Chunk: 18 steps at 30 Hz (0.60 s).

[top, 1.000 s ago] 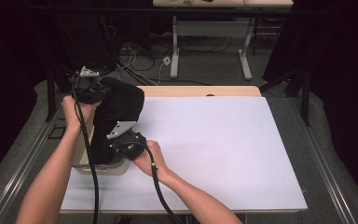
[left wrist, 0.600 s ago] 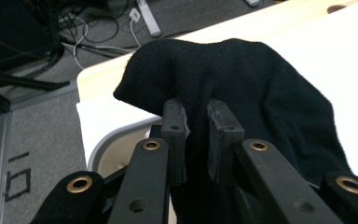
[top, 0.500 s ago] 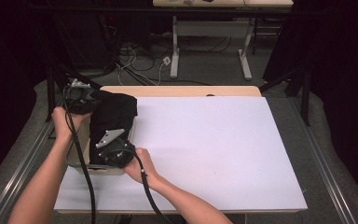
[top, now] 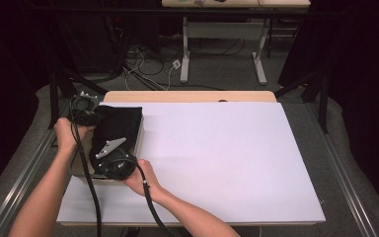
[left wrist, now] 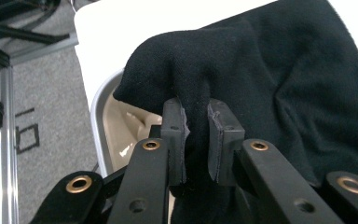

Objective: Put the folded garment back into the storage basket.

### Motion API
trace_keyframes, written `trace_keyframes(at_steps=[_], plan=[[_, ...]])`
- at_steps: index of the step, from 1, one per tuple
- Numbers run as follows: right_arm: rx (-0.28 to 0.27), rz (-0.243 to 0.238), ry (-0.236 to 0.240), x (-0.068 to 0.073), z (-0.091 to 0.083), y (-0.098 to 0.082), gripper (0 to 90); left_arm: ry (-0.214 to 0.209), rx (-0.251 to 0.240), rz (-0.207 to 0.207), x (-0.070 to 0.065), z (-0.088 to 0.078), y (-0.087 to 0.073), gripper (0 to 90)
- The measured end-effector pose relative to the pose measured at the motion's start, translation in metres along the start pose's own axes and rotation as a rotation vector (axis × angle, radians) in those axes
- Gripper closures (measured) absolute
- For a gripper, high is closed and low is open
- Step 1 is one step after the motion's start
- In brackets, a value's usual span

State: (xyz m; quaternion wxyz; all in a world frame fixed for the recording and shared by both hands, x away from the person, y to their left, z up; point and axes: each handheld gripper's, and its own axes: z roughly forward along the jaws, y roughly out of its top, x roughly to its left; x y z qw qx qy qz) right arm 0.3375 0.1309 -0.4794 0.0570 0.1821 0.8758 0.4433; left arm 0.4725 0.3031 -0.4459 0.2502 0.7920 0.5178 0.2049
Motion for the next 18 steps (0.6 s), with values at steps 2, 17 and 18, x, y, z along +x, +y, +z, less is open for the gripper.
trace_keyframes(at_steps=[2, 17, 18], plan=[[0.008, 0.010, 0.002, 0.000, 0.001, 0.000, 82.2, 0.002, 0.007, -0.005, 0.002, 0.004, -0.001, 78.5], [0.038, 0.071, -0.064, -0.018, -0.007, -0.004, 42.4, -0.002, 0.061, -0.053, 0.001, 0.028, -0.002, 39.4], [0.028, 0.070, -0.079, -0.021, -0.012, -0.004, 40.2, 0.005, 0.053, -0.058, 0.000, 0.027, -0.003, 34.5]])
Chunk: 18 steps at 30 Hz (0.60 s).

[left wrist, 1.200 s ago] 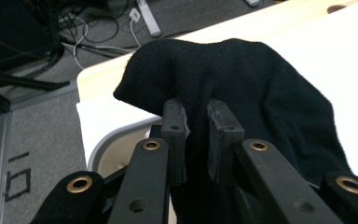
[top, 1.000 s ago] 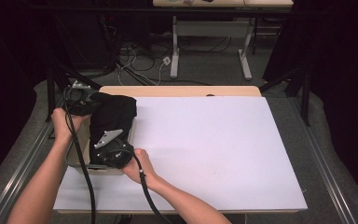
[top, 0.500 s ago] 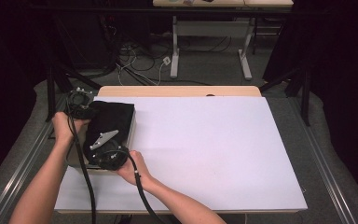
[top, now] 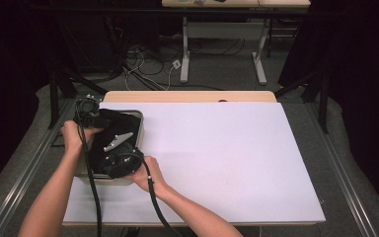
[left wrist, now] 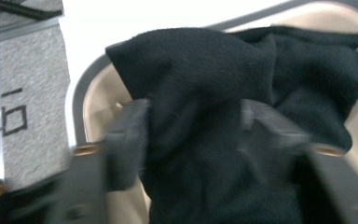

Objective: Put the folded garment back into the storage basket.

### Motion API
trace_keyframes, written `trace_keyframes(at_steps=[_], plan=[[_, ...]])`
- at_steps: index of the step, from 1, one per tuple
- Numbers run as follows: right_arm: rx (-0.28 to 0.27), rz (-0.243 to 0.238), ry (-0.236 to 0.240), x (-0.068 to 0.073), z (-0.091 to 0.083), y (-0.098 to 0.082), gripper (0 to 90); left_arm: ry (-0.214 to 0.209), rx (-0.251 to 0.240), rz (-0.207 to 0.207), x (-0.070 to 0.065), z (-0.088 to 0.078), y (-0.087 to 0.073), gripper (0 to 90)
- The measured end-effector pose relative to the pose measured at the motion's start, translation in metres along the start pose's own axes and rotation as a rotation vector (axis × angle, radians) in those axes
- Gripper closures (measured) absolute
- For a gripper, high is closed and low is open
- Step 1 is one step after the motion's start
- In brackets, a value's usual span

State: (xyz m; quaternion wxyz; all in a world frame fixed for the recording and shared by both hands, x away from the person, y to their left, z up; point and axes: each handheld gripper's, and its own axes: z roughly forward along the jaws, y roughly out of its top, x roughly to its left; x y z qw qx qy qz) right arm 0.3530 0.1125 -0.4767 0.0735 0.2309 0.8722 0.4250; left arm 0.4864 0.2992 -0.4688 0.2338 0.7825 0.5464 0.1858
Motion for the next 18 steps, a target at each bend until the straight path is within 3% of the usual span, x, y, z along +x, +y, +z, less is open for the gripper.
trace_keyframes(at_steps=[3, 8, 12, 18], plan=[[-0.034, 0.026, -0.001, -0.012, -0.015, 0.000, 34.3, 0.003, -0.046, -0.022, -0.001, -0.009, -0.003, 27.5], [-0.051, 0.056, 0.026, -0.031, -0.044, -0.003, 27.6, 0.001, -0.100, -0.007, -0.008, -0.025, -0.007, 18.7], [-0.029, 0.051, 0.033, -0.042, -0.062, -0.011, 24.1, -0.021, -0.114, 0.056, -0.021, -0.037, -0.011, 16.1], [-0.002, 0.062, 0.030, -0.059, -0.086, -0.031, 21.4, -0.084, -0.138, 0.113, -0.048, -0.051, -0.020, 12.0]])
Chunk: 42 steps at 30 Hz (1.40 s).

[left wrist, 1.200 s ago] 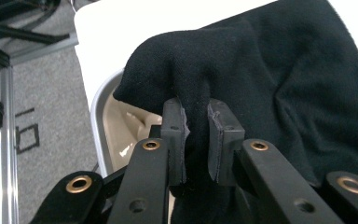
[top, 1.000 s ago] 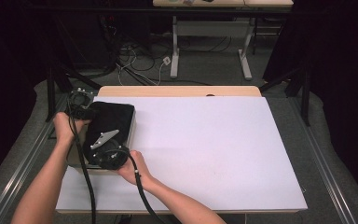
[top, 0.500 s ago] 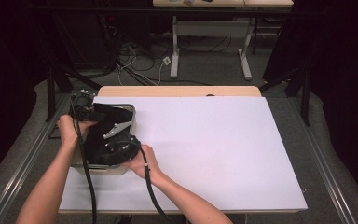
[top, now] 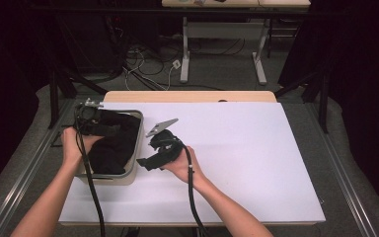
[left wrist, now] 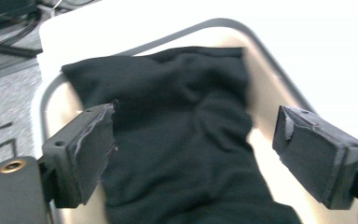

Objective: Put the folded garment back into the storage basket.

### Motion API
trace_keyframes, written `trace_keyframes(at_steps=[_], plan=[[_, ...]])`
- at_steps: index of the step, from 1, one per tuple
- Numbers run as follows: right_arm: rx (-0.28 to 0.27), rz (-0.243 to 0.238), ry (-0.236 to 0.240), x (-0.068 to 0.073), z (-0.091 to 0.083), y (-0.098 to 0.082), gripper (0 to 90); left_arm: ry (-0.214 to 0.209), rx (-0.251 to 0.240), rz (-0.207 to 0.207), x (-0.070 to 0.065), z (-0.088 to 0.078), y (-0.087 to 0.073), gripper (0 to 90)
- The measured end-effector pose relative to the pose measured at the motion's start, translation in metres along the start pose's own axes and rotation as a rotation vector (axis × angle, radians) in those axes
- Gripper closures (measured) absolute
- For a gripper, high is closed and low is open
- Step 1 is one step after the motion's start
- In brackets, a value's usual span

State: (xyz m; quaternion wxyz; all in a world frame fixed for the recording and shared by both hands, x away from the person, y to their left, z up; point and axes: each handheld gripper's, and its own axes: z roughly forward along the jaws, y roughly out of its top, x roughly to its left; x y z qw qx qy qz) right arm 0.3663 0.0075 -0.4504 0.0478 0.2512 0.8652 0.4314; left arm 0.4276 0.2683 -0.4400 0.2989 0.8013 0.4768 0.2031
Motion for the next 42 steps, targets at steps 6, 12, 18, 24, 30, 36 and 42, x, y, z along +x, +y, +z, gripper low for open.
trace_keyframes(at_steps=[6, 12, 18, 24, 30, 36, 42], plan=[[0.034, 0.013, -0.017, -0.015, -0.024, -0.025, 19.2, -0.052, -0.007, 0.061, -0.030, -0.004, -0.008, 9.2], [0.042, 0.027, -0.039, -0.030, -0.045, -0.051, 18.0, -0.106, -0.006, 0.111, -0.058, -0.005, -0.017, 7.9], [0.055, 0.050, -0.068, -0.041, -0.066, -0.079, 17.2, -0.151, -0.017, 0.154, -0.082, -0.009, -0.027, 6.9], [0.055, 0.065, -0.101, -0.049, -0.086, -0.105, 16.9, -0.185, -0.027, 0.205, -0.106, -0.013, -0.039, 6.8], [0.065, 0.079, -0.129, -0.052, -0.103, -0.129, 16.3, -0.221, -0.039, 0.246, -0.128, -0.015, -0.052, 6.4], [0.053, 0.081, -0.158, -0.054, -0.120, -0.146, 15.3, -0.253, -0.035, 0.278, -0.146, -0.015, -0.067, 5.3], [0.044, 0.100, -0.188, -0.054, -0.137, -0.164, 14.0, -0.270, -0.040, 0.297, -0.157, -0.015, -0.079, 4.1]])
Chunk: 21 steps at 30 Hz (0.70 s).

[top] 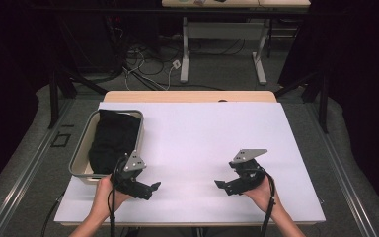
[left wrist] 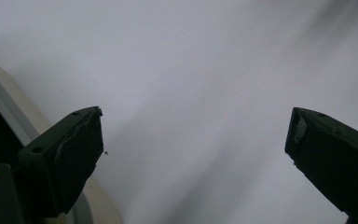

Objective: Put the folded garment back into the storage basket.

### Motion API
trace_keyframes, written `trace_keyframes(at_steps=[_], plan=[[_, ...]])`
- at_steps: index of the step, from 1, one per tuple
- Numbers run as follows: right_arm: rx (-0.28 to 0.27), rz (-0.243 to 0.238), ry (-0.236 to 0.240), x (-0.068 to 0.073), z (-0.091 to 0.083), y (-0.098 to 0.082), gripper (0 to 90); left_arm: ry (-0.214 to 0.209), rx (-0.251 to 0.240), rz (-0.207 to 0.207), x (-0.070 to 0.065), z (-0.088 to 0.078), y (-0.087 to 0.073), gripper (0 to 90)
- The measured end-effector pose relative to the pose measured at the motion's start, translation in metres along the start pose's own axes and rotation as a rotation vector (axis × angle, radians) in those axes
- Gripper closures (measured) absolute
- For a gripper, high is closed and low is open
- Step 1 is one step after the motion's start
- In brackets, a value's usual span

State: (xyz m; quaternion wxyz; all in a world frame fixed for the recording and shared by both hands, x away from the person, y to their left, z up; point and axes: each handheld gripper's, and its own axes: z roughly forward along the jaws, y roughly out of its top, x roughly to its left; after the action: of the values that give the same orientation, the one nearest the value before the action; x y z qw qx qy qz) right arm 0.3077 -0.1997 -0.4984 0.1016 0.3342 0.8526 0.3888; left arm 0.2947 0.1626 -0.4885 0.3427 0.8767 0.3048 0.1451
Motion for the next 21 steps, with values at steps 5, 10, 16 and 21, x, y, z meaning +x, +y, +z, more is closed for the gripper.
trace_keyframes(at_steps=[5, 10, 16, 21], plan=[[0.024, 0.020, -0.020, -0.005, -0.009, -0.018, 12.9, -0.001, 0.002, 0.014, -0.008, 0.002, -0.009, 3.4], [0.020, 0.032, -0.051, -0.009, -0.014, -0.033, 12.4, 0.004, -0.001, 0.025, -0.013, 0.003, -0.016, 2.9], [0.035, 0.035, -0.070, -0.010, -0.019, -0.047, 11.8, 0.007, 0.000, 0.032, -0.017, 0.006, -0.025, 2.3], [0.040, 0.028, -0.091, -0.009, -0.022, -0.057, 11.8, 0.004, 0.001, 0.030, -0.019, 0.006, -0.033, 2.1]])
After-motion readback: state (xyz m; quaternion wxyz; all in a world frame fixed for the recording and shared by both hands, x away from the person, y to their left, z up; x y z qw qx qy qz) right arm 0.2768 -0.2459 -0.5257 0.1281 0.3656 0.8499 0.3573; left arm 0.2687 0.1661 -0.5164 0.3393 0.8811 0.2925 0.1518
